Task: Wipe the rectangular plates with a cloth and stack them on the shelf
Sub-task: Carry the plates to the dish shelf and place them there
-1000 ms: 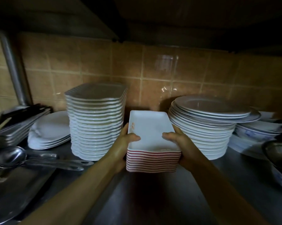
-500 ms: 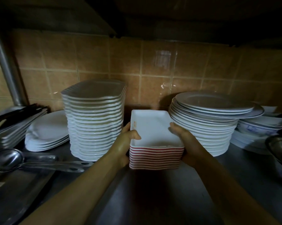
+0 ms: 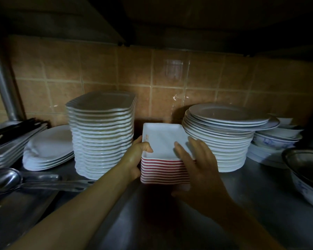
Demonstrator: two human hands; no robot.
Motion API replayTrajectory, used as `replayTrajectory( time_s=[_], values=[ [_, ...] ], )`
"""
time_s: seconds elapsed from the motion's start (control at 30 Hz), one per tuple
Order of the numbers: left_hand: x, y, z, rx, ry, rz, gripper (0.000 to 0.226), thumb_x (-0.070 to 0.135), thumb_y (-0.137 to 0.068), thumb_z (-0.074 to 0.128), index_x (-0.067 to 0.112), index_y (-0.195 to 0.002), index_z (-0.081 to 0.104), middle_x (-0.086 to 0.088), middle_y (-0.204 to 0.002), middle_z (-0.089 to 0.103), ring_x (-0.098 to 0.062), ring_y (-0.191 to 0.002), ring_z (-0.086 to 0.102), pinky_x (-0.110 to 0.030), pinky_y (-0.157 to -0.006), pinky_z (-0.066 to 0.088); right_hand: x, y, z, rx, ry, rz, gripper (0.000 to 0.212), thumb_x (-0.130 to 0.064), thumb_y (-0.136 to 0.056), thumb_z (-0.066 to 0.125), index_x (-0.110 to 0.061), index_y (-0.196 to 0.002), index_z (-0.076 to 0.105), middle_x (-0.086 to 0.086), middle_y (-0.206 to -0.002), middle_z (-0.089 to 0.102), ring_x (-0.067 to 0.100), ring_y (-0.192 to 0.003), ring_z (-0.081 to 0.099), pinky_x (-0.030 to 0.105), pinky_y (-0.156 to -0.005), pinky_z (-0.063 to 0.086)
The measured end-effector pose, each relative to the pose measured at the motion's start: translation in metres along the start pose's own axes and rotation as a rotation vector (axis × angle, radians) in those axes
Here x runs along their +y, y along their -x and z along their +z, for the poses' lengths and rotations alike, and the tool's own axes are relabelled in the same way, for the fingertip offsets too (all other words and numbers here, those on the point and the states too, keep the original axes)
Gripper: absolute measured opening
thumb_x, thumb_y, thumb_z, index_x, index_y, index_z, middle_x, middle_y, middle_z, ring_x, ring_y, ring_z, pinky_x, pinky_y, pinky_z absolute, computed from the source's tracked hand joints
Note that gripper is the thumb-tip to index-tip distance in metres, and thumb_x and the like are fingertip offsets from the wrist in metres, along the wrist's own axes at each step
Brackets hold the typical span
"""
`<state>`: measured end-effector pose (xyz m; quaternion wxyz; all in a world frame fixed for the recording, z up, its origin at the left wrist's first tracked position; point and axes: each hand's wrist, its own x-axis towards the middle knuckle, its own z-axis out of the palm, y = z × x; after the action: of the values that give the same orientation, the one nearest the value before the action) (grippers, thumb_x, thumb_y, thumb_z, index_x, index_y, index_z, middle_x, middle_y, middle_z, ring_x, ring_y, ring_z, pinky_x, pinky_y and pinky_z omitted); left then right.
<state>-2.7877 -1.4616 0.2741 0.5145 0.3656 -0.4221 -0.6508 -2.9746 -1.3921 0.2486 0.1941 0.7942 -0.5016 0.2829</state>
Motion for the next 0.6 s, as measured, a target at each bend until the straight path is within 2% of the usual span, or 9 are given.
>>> replayTrajectory(
  time_s=[0.03,0.1,0.23,0.3,0.37,0.43,0.47,0.53,0.6],
  values=[
    [0.0,0.0,0.0,-0.001,-0.001,-0.002,0.077,0.001,-0.051,0.05,0.012,-0.127,0.055,-0.02,-0.11,0.065,-0.034,-0.087,0.064,-0.037,-0.065,0.054,-0.001,0.002,0.007,0.025,0.079,-0.045,0.126,-0.06,-0.036,0.084,-0.022,-0.143,0.029,0.019,-0.146,0.036,0.036,-0.135,0.027,0.06,-0.104,0.031],
    [0.0,0.001,0.001,0.007,-0.003,-0.015,0.078,0.002,-0.05,0.051,0.012,-0.127,0.054,-0.021,-0.111,0.064,-0.034,-0.087,0.064,-0.036,-0.062,0.053,-0.003,0.001,0.017,0.092,0.169,-0.098,0.121,-0.057,-0.039,0.086,-0.021,-0.141,0.031,0.02,-0.138,0.046,0.037,-0.13,0.034,0.062,-0.102,0.034],
    [0.0,0.0,0.001,0.014,-0.004,-0.023,0.078,0.003,-0.051,0.053,0.014,-0.128,0.053,-0.023,-0.12,0.061,-0.039,-0.1,0.061,-0.042,-0.074,0.052,-0.001,-0.005,0.027,0.273,0.206,-0.104,0.09,-0.049,-0.061,0.079,-0.02,-0.135,0.037,0.018,-0.114,0.062,0.03,-0.108,0.046,0.046,-0.089,0.048],
    [0.001,0.002,0.002,0.017,-0.029,-0.023,0.075,0.003,-0.055,0.055,0.015,-0.129,0.053,-0.022,-0.119,0.062,-0.039,-0.102,0.061,-0.044,-0.077,0.052,0.0,-0.005,0.028,0.319,0.198,-0.104,0.081,-0.046,-0.066,0.076,-0.019,-0.134,0.039,0.018,-0.108,0.062,0.028,-0.1,0.047,0.041,-0.081,0.05],
    [0.002,0.005,0.001,0.012,-0.058,-0.027,0.064,0.006,-0.067,0.059,0.016,-0.13,0.053,-0.02,-0.117,0.064,-0.037,-0.102,0.062,-0.044,-0.078,0.053,0.002,-0.006,0.028,0.327,0.185,-0.113,0.079,-0.044,-0.068,0.076,-0.019,-0.134,0.04,0.017,-0.107,0.06,0.028,-0.098,0.047,0.039,-0.079,0.049],
    [0.004,0.009,-0.001,-0.001,-0.087,-0.059,0.052,0.021,-0.079,0.064,0.017,-0.13,0.053,-0.015,-0.117,0.066,-0.033,-0.101,0.064,-0.042,-0.075,0.055,0.004,-0.007,0.026,0.305,0.182,-0.1,0.083,-0.043,-0.064,0.079,-0.02,-0.134,0.04,0.016,-0.109,0.058,0.028,-0.099,0.046,0.039,-0.079,0.048],
    [0.006,0.013,-0.001,-0.01,-0.114,-0.101,0.056,0.036,-0.08,0.066,0.019,-0.132,0.051,-0.012,-0.118,0.066,-0.031,-0.102,0.064,-0.042,-0.073,0.056,0.005,-0.007,0.026,0.287,0.182,-0.09,0.085,-0.043,-0.063,0.08,-0.021,-0.135,0.041,0.016,-0.109,0.058,0.028,-0.1,0.046,0.039,-0.079,0.047],
    [0.007,0.02,-0.003,0.015,-0.222,-0.114,0.089,0.062,-0.065,0.071,0.028,-0.14,0.039,-0.003,-0.127,0.061,-0.027,-0.107,0.063,-0.044,-0.076,0.056,0.006,-0.008,0.026,0.258,0.185,-0.081,0.085,-0.044,-0.064,0.08,-0.022,-0.136,0.04,0.016,-0.112,0.058,0.028,-0.102,0.047,0.039,-0.081,0.044],
    [0.006,0.032,-0.006,0.065,-0.432,0.099,0.111,0.073,-0.046,0.074,0.037,-0.142,0.032,0.005,-0.134,0.054,-0.014,-0.113,0.059,-0.039,-0.09,0.052,0.009,-0.009,0.025,0.251,0.181,-0.091,0.086,-0.047,-0.063,0.079,-0.021,-0.136,0.04,0.016,-0.114,0.058,0.029,-0.104,0.047,0.041,-0.083,0.044]
  ],
)
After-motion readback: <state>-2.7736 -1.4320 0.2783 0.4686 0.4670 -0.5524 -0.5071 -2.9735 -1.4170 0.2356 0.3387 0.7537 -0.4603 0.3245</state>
